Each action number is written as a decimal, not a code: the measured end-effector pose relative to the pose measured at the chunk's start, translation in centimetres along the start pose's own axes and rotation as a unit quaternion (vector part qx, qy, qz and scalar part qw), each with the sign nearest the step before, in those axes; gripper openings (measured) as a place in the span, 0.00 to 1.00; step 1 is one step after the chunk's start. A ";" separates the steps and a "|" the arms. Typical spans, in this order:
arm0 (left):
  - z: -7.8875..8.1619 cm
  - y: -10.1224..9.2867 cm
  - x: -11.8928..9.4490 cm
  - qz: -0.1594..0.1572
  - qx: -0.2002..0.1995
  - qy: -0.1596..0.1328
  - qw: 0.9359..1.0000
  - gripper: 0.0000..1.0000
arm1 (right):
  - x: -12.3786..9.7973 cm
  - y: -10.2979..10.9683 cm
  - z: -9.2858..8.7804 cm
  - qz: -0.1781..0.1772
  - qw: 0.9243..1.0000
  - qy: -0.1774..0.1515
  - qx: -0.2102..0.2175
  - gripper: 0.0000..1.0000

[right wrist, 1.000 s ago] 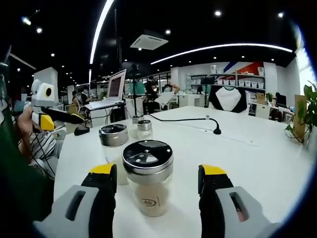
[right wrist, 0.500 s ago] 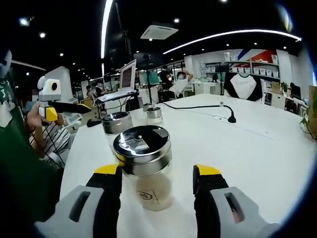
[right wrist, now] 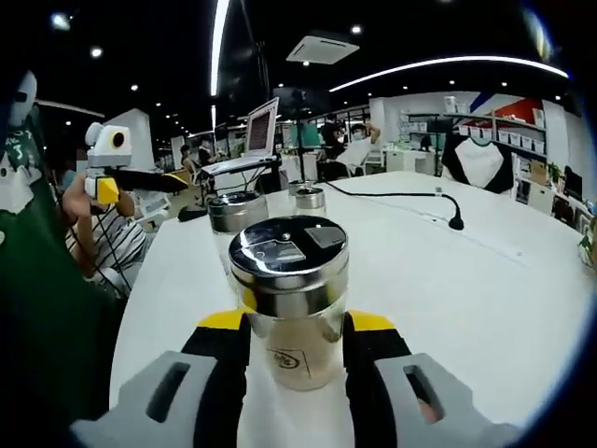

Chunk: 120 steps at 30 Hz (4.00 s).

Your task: Rotate the seasoning bottle until the label or dispensing opening points toward the visible target arrow and the bottle remains upright within the marked orientation range

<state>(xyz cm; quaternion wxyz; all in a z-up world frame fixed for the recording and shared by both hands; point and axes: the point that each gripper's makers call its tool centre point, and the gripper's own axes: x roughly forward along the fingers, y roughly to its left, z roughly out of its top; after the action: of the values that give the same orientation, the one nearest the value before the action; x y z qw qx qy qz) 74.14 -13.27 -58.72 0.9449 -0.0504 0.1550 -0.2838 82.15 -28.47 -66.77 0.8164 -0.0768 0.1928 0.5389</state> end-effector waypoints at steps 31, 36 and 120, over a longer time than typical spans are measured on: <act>-0.3 0.1 0.1 0.006 -0.006 0.002 1.000 0.79 | -0.1 -0.3 -0.3 -0.035 0.999 0.017 -0.009 0.37; -0.4 -0.1 0.2 0.004 -0.007 0.003 1.000 0.79 | -0.2 -0.2 -0.4 -0.043 0.999 0.019 -0.006 0.37; -1.6 0.3 0.9 0.002 -0.020 0.018 1.000 0.79 | -0.4 -0.7 -0.8 -0.291 0.953 0.031 0.077 0.36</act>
<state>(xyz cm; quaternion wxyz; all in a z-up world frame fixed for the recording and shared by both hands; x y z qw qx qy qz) 74.53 -13.51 -60.57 0.9412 -0.0636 0.1780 -0.2801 82.47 -29.39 -67.44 0.9349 -0.0837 0.2282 0.2586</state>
